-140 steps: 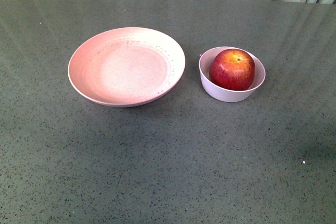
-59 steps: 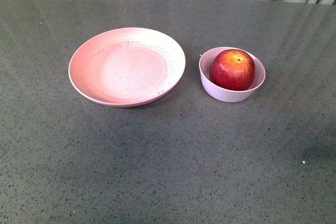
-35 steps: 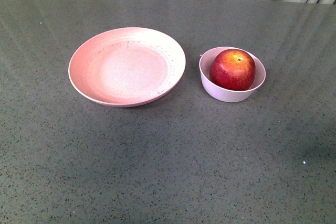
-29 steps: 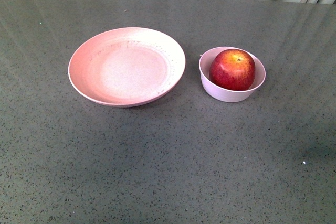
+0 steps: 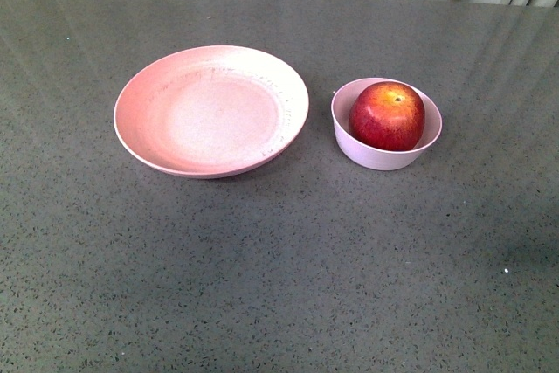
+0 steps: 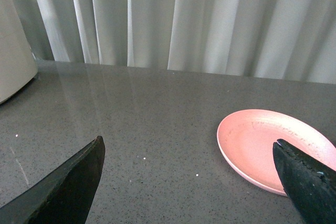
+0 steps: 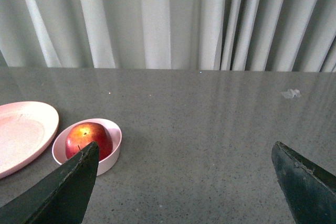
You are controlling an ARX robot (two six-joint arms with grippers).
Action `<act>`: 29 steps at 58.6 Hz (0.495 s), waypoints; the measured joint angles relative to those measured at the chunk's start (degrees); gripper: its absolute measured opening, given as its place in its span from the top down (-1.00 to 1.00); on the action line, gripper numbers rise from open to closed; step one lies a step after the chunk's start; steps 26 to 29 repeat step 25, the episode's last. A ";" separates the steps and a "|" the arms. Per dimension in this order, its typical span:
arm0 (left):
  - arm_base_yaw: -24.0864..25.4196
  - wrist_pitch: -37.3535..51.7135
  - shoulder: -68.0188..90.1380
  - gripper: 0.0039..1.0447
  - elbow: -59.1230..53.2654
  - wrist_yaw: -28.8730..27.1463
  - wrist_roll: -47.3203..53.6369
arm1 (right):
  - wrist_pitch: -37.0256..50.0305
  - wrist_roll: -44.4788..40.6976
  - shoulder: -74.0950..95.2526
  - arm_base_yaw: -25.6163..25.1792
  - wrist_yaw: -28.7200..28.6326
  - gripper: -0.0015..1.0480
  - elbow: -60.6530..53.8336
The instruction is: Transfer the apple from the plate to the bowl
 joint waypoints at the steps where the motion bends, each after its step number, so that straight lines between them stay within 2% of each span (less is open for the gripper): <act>1: 0.00 0.00 0.00 -0.84 0.00 0.00 0.00 | 0.00 0.00 0.00 0.00 0.00 -0.83 0.00; 29: 0.00 0.00 0.00 -0.84 0.00 0.00 0.00 | 0.00 0.00 0.00 0.00 0.00 -0.83 0.02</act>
